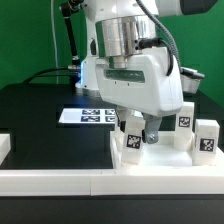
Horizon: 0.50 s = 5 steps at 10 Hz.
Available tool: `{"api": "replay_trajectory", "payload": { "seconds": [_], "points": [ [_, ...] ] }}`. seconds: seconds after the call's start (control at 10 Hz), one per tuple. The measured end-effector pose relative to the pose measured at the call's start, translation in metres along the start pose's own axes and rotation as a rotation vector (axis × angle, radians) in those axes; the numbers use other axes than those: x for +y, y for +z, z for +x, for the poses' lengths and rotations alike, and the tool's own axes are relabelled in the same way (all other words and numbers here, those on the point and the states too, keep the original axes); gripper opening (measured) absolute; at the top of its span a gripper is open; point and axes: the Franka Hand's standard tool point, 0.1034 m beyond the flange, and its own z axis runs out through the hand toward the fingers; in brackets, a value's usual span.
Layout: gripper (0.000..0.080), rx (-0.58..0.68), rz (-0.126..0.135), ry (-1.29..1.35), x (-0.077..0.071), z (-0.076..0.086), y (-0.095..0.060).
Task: Assemble square table
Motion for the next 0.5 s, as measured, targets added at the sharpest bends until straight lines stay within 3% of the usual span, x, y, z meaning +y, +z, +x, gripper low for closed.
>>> {"api": "replay_trajectory", "payload": {
  "seconds": [0.2,0.4,0.5],
  "points": [
    [0.0649,0.004,-0.005,-0.166,0.0001,0.0004,-0.0001],
    [0.0649,0.029,-0.044,-0.494,-0.0001,0.0049,-0.0018],
    [0.0649,0.029,-0.044,-0.483,0.0000,0.0045,-0.0015]
  ]
}}
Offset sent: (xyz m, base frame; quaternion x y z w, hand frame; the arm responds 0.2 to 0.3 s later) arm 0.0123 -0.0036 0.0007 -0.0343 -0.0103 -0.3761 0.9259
